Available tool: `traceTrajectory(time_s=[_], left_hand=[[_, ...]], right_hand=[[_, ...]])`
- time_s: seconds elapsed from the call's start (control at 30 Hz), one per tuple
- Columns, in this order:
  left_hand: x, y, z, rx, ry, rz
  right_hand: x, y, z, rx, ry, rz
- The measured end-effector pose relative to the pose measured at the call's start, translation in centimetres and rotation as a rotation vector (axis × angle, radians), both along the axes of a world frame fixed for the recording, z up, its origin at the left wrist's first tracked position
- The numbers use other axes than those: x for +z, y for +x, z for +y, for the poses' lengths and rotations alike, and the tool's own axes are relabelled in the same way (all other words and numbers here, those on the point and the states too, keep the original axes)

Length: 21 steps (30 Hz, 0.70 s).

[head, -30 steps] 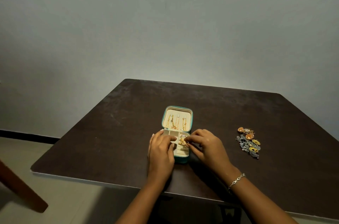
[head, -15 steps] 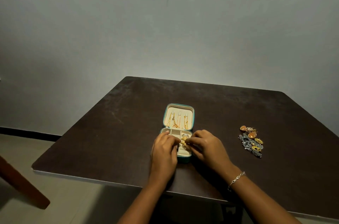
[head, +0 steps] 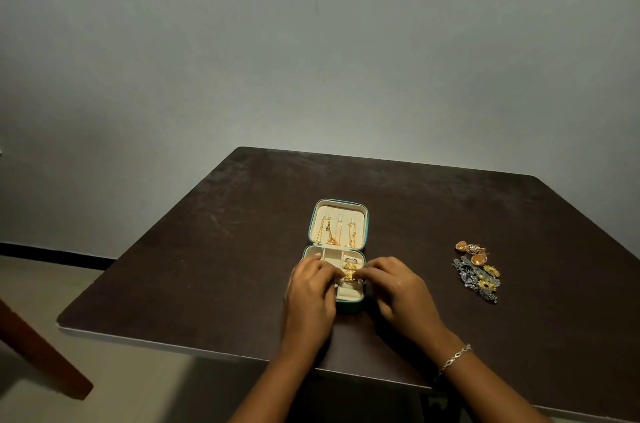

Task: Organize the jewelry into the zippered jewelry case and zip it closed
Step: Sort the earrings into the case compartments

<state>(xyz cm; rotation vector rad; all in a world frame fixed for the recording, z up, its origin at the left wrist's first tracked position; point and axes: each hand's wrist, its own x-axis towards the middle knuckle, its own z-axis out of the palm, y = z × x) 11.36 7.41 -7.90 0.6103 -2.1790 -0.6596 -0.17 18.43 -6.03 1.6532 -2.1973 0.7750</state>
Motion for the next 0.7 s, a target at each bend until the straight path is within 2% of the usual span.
traceTrajectory(time_s=[0.43,0.7], left_hand=[[-0.4,-0.2,-0.3,-0.018,-0.038,0.005],[-0.3,0.0,0.0,-0.014,-0.055,0.072]], right_hand=[[-0.6,-0.2,-0.2,0.024,0.031,-0.017],[-0.6,-0.3,0.8,0.047,-0.036,-0.082]])
